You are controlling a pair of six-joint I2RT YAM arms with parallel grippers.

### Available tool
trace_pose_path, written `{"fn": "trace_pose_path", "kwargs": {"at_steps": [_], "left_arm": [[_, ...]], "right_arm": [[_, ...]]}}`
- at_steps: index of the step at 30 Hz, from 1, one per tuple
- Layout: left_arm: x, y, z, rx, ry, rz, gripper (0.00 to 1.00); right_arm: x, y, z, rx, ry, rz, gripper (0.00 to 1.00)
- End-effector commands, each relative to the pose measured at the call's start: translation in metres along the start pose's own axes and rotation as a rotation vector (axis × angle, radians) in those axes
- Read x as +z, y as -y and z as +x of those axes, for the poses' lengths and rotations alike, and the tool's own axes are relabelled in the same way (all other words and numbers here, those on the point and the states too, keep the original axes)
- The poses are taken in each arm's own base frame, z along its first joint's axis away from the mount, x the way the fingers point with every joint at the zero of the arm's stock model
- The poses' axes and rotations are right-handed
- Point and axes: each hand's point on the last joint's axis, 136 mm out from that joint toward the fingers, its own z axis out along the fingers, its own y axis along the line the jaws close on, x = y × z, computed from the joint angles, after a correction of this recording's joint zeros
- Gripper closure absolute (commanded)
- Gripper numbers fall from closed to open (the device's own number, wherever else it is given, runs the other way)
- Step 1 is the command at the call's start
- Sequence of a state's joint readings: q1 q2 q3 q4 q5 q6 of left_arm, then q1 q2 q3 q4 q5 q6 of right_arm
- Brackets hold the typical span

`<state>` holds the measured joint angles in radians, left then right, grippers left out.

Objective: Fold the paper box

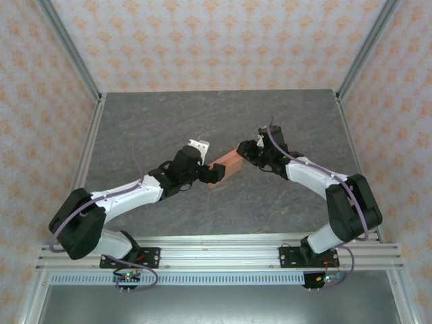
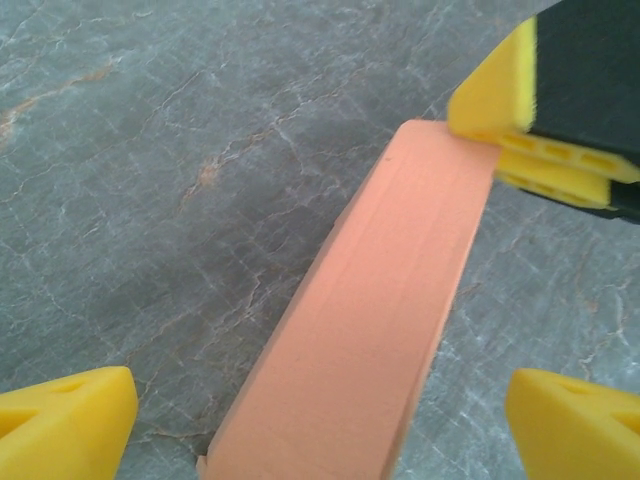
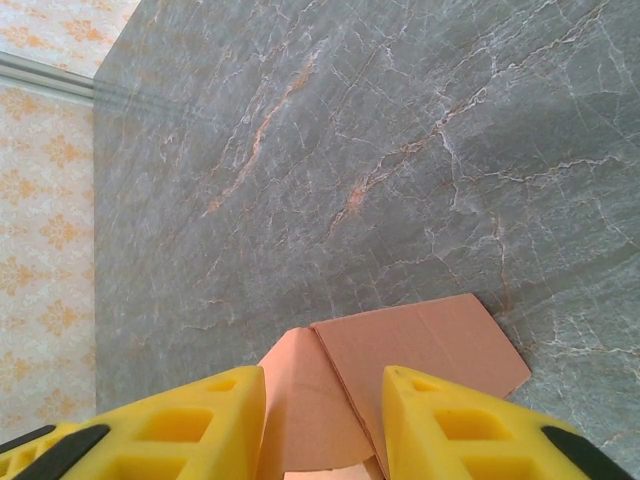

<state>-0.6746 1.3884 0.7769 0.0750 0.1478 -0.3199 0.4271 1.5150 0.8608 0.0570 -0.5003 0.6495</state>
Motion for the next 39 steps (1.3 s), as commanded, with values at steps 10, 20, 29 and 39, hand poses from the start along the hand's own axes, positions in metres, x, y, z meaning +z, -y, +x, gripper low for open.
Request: {"fn": "trace_pose_path", "kwargs": {"at_steps": [10, 20, 29, 39], "left_arm": [[-0.027, -0.034, -0.011, -0.298, 0.061, -0.053, 0.14], [-0.019, -0.051, 0.016, -0.415, -0.012, -0.124, 0.3], [-0.015, -0.047, 0.027, -0.437, -0.032, -0.09, 0.41], [-0.011, -0.048, 0.037, -0.381, -0.053, -0.119, 0.4]], "right_arm": [[-0.002, 0.006, 0.008, -0.021, -0.031, 0.049, 0.65], [-0.003, 0.005, 0.008, -0.026, -0.03, 0.048, 0.65], [-0.003, 0.005, 0.01, -0.027, -0.03, 0.051, 0.65], [-0.001, 0.007, 0.011, -0.024, -0.03, 0.058, 0.65]]}}
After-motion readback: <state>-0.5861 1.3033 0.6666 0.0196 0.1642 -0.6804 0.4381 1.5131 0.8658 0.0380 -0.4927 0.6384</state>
